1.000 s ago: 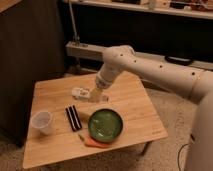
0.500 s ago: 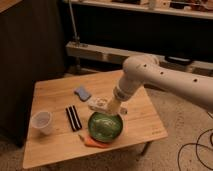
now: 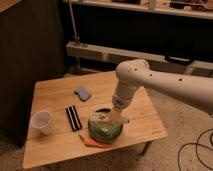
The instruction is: Place the bottle in the ceramic bowl
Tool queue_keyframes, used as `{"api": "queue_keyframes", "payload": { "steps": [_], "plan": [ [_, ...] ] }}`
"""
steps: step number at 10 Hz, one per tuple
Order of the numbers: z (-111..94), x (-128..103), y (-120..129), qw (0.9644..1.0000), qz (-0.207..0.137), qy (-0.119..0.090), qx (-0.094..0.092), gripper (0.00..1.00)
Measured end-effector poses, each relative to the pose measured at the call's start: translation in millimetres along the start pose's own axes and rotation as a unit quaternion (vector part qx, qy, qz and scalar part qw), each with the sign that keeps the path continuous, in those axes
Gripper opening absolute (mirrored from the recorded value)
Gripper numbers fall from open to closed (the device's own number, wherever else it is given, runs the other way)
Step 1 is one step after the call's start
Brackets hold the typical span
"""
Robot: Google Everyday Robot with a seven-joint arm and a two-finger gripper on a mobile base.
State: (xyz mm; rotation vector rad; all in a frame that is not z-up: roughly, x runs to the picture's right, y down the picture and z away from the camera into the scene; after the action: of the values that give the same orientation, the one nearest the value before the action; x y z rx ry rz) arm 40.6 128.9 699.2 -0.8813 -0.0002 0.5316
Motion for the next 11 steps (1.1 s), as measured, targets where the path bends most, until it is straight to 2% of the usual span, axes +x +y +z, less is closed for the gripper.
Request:
{"api": "queue_keyframes", "payload": {
  "steps": [2,3,4,5,7,9,11],
  "plan": [
    [7,-4,-3,1.0,0.001,0.006,-0.001,0.31],
    [10,-2,-7,0.9996,0.013,0.025,0.009,0.42],
    [10,2,-13,0.9977,0.037,0.049,0.027,0.53],
    [8,4,-16,0.9964,0.051,0.056,0.038,0.62],
    [6,9,-35,0.9932,0.083,0.046,0.067,0.79],
    [10,1,-49,0.9915,0.104,0.012,0.078,0.8],
    [15,-12,-58,0.9912,0.109,-0.017,0.074,0.8]
  ]
}}
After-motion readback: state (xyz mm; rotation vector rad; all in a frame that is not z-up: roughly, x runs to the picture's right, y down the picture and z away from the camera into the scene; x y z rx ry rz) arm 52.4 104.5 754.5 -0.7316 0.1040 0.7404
